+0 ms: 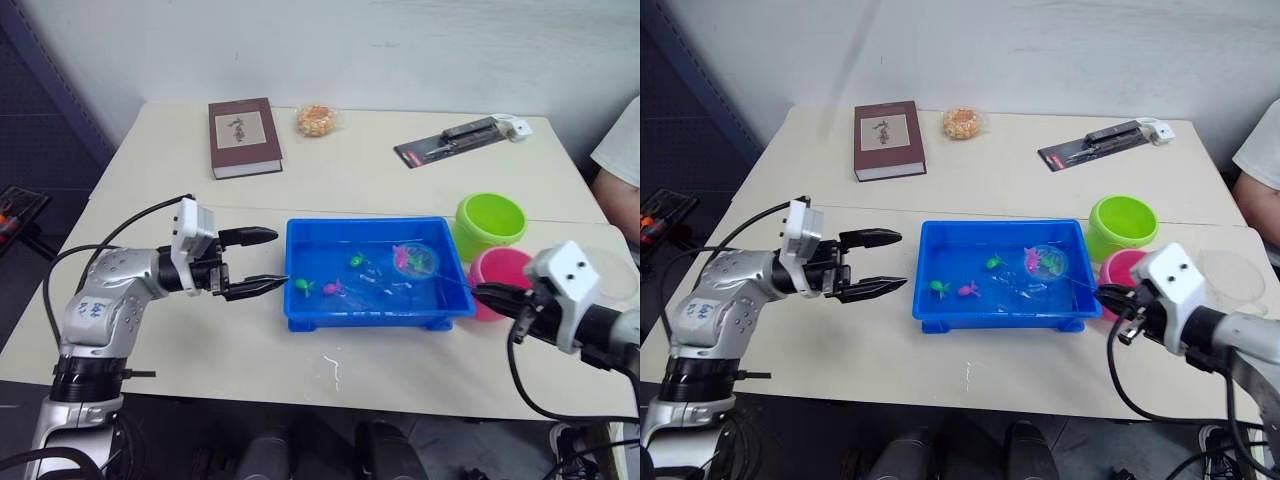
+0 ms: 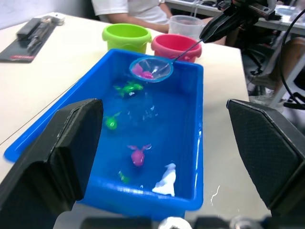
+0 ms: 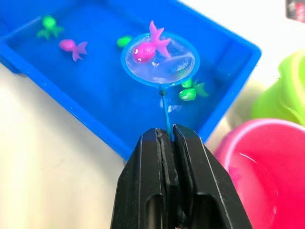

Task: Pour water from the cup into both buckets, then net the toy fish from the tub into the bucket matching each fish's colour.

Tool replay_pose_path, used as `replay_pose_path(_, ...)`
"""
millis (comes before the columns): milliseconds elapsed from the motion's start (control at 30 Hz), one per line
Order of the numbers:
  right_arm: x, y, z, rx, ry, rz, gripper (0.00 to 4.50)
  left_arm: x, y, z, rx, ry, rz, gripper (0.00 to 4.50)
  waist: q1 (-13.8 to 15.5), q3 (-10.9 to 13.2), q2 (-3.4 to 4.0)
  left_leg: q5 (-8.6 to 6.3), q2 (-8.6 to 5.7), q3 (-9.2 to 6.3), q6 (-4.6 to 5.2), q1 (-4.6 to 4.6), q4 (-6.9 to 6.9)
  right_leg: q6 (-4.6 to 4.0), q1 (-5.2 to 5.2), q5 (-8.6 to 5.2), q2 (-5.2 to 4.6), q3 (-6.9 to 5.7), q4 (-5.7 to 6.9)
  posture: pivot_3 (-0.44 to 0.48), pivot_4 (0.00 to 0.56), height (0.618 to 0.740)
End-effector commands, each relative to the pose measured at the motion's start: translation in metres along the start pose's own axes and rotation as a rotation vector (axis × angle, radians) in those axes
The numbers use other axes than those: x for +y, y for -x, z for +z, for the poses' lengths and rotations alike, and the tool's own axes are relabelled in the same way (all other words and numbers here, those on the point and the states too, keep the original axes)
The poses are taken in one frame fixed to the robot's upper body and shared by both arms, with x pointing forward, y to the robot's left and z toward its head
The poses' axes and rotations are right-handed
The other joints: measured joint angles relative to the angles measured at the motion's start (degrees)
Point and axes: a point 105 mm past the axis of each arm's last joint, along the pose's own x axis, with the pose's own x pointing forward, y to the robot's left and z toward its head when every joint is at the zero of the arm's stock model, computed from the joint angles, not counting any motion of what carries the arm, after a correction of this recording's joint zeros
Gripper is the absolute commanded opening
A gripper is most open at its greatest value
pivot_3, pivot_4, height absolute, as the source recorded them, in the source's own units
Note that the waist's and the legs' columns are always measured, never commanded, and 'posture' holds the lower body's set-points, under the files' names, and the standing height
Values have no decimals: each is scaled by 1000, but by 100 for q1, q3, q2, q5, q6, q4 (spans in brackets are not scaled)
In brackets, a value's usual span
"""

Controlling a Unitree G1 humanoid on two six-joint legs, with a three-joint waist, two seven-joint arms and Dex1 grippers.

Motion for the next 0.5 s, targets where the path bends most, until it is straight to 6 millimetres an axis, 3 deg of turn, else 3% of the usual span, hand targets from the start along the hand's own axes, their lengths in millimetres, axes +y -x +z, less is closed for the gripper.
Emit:
replay_pose_path(33,-8,28,11,-60,46,-88,0,0,-5,6,-24,-33,-50,4439,16,0,0,0,0,0,0,0,0,0,0,0,2,0,0,0,150,738)
replay_pose_path(233,-32,78,-20,-20,43,-340,0,4,-24,10,-47,-36,-112,4439,69,-1,-3,-1,-3,7,2,3,0,0,1,0,5,5,1,0,150,738)
replay_pose_path(400,-38,90,-43,4,91,-451,0,6,-30,11,-58,-40,-127,4439,26,-2,-3,-2,-3,14,3,7,-1,0,1,0,8,15,3,0,150,738)
replay_pose_path(500,-41,90,-55,35,215,-514,0,3,-34,11,-66,-38,-139,4439,-23,-3,-1,-1,-2,16,2,14,-1,0,1,0,9,19,9,0,150,738)
